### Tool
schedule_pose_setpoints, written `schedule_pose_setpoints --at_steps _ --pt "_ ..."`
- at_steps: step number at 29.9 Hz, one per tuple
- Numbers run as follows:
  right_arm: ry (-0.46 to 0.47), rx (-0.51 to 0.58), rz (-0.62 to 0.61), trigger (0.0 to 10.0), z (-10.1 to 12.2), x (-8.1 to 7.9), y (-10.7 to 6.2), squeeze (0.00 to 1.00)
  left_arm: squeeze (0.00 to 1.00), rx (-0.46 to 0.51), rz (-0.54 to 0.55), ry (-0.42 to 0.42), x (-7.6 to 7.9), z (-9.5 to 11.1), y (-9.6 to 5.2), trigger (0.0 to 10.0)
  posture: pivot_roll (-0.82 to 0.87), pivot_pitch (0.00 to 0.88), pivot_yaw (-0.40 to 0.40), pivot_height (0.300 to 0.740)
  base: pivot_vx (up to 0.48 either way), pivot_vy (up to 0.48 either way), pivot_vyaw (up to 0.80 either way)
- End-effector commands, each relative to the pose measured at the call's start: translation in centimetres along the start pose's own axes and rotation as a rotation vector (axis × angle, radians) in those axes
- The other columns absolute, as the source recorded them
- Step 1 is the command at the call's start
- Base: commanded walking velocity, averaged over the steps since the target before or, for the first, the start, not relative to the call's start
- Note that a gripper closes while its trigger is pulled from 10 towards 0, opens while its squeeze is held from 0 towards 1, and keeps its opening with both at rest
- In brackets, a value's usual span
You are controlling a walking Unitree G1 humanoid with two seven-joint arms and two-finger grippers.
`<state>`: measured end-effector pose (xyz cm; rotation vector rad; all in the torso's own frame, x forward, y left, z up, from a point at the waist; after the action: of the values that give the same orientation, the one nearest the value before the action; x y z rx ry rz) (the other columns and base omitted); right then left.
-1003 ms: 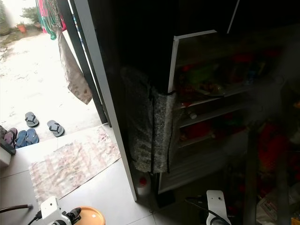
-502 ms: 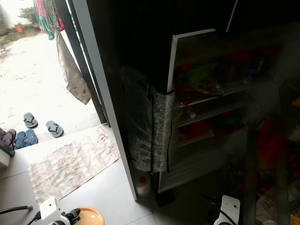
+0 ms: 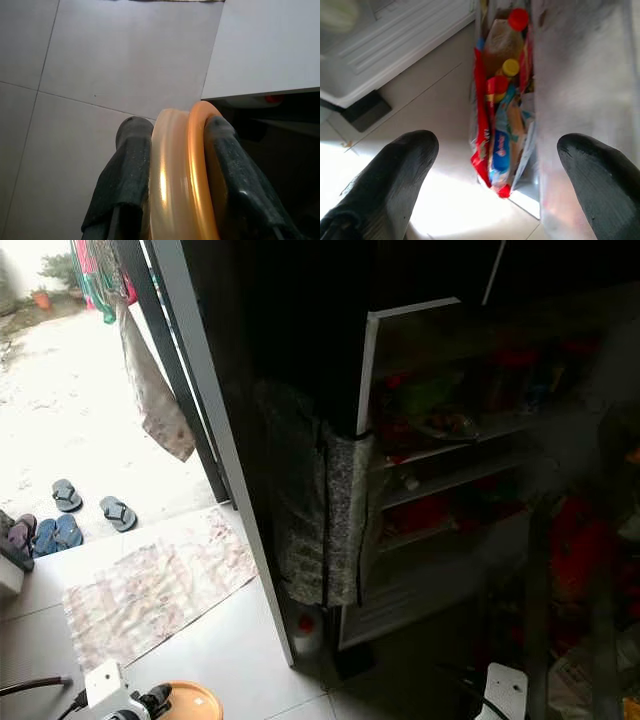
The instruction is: Restocking fridge
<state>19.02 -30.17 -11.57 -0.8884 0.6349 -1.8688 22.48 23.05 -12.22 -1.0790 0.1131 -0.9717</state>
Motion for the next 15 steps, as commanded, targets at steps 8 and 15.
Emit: schedule_pose_setpoints --at_steps 8,15 --pt "0.027 0.017 -0.057 10.0 0.6 1.8 0.2 0.00 0.00 -0.045 0.026 0.021 -0.9 -1.2 -0.2 10.0 -0.03 0.063 0.026 0.740 0.000 0.000 0.00" --pt "0.024 0.011 -0.073 10.0 0.4 2.3 0.1 0.00 0.00 -0.045 0.027 0.021 -1.0 -1.2 -0.2 10.0 -0.03 0.063 0.028 0.740 0.000 0.000 0.00"
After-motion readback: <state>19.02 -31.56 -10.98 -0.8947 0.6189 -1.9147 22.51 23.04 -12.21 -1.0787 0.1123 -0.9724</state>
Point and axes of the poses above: a point about 5 cm out from each wrist's last joint towards the gripper, its own y axis pointing out of the wrist towards the gripper, its own z axis along the axis of the wrist's last joint, x = y × z, the point moved 6 cm from there along y, pointing out of the wrist towards the gripper, and after that the axes turned 10 degrees about -y, right-handed, at the moved point
